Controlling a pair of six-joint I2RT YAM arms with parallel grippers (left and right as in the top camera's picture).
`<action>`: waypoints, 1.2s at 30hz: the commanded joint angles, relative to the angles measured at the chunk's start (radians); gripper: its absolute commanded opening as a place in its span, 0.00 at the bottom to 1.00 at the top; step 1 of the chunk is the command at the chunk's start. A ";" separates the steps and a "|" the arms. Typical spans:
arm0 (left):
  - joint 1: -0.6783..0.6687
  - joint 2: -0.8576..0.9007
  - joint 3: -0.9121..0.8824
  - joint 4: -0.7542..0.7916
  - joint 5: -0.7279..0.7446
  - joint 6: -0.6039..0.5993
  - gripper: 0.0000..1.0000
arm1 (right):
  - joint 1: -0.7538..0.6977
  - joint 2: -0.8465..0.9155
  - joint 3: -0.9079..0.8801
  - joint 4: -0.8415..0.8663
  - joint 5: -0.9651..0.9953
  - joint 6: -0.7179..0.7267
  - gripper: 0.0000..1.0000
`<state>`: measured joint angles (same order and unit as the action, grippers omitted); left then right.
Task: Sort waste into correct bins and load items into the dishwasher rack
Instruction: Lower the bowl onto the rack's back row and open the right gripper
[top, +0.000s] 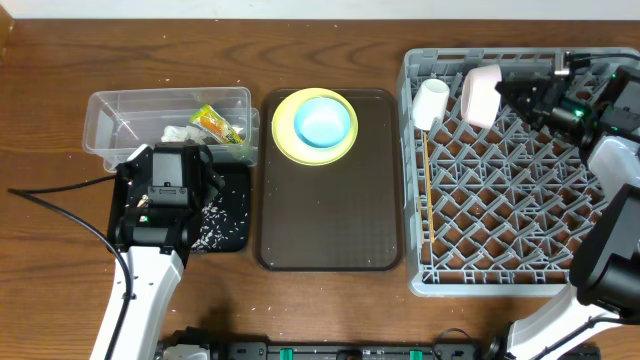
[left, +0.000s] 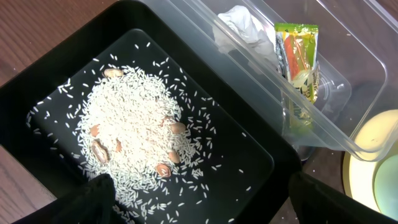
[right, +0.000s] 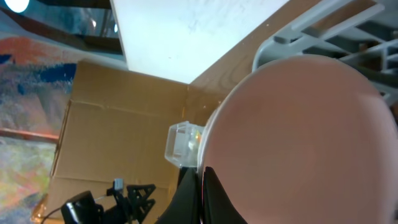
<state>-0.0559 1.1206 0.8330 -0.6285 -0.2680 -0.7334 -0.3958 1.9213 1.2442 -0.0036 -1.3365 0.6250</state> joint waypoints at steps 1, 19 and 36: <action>0.005 0.004 0.026 -0.003 -0.002 -0.006 0.92 | -0.027 0.012 -0.005 -0.051 0.053 -0.107 0.01; 0.005 0.004 0.026 -0.003 -0.002 -0.006 0.92 | -0.076 0.012 -0.005 -0.187 0.052 -0.187 0.02; 0.005 0.004 0.026 -0.003 -0.002 -0.006 0.92 | -0.093 0.012 -0.005 -0.489 0.153 -0.470 0.09</action>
<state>-0.0559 1.1206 0.8330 -0.6285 -0.2680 -0.7334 -0.4873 1.9217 1.2469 -0.4698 -1.2037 0.2497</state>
